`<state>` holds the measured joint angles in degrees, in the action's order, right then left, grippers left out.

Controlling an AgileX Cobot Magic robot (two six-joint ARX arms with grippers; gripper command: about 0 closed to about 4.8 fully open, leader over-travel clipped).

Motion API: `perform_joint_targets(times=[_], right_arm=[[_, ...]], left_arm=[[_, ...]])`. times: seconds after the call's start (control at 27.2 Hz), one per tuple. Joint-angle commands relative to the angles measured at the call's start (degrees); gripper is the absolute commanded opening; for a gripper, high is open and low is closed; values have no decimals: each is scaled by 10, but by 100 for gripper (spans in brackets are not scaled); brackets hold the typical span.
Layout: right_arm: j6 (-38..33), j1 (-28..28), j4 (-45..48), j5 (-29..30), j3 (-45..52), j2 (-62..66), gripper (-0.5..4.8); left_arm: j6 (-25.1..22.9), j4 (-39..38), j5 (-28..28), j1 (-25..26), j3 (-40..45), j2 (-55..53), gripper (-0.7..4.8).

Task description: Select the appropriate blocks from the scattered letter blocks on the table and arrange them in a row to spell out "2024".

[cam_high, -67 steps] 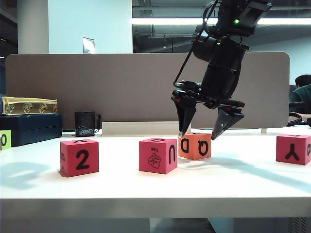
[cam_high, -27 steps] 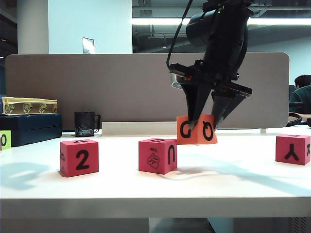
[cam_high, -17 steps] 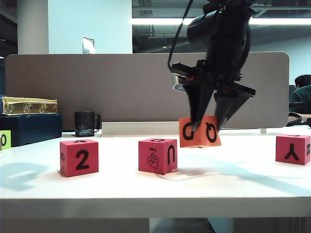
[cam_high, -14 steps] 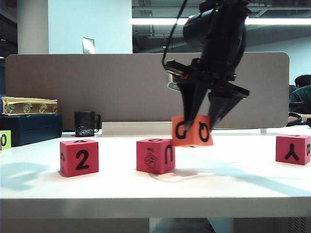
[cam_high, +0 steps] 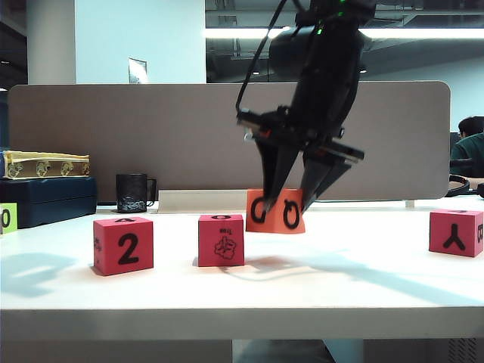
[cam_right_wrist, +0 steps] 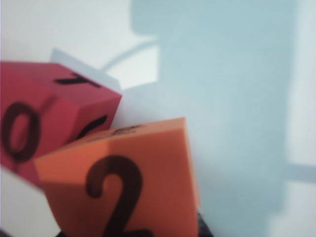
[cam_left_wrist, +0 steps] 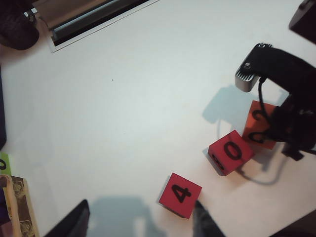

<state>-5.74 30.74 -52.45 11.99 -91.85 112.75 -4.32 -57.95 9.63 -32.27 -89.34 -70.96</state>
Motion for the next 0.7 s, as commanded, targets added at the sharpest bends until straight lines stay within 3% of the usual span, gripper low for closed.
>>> perform_joint_targets(times=[0.04, 0.37, 0.51, 0.7], right_arm=[[-5, 1, 11, -3, -1, 14, 143], [-18, 2, 13, -15, -3, 14, 151], [-18, 2, 11, -16, -3, 14, 227], [-18, 2, 0, -12, -3, 14, 260]], left_arm=[[-2, -4, 0, -1, -2, 2, 263], [-2, -2, 0, -1, -2, 2, 263], [-2, 0, 0, -1, -2, 2, 263], [-2, 2, 0, -1, -2, 2, 263]])
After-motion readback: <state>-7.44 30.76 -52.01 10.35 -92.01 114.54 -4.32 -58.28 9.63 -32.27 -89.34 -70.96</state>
